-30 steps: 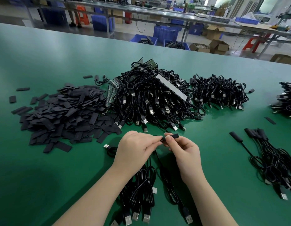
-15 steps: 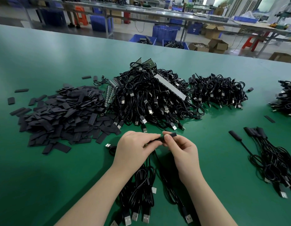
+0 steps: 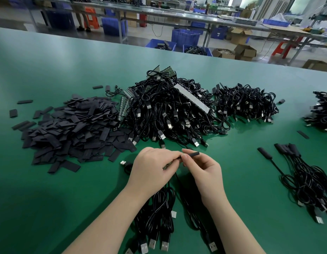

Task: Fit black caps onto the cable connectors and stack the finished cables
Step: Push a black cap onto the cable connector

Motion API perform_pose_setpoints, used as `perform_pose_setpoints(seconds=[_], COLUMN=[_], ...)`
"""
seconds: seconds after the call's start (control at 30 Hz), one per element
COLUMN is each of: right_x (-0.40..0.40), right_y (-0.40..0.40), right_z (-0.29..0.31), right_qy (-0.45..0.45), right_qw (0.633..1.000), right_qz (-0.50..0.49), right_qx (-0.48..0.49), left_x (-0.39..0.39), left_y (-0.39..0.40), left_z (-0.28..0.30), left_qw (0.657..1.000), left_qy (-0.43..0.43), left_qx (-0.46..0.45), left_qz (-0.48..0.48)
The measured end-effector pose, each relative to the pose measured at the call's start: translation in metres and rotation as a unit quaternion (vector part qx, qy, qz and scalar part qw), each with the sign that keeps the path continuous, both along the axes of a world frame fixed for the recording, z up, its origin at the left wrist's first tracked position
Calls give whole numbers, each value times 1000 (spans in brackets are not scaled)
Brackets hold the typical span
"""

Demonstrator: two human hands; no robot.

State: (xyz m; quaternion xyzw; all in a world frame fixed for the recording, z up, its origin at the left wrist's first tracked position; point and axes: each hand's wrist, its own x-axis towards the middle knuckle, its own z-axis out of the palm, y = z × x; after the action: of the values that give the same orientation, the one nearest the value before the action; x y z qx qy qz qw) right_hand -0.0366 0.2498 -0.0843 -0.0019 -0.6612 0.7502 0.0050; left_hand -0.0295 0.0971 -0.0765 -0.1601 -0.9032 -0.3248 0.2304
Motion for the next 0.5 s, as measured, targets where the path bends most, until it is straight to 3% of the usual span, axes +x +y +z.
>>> perform_pose_setpoints(seconds=[0.2, 0.5], right_x=[-2, 0], right_y=[4, 3], right_z=[0, 1], right_qy=[12, 43], right_qw=[998, 997], right_qz=[14, 10], right_qx=[64, 60], left_x=[-2, -1], left_y=[-4, -3], left_z=[0, 0], left_qw=[1000, 999], left_qy=[9, -19], left_qx=[25, 47], left_qz=[1, 15])
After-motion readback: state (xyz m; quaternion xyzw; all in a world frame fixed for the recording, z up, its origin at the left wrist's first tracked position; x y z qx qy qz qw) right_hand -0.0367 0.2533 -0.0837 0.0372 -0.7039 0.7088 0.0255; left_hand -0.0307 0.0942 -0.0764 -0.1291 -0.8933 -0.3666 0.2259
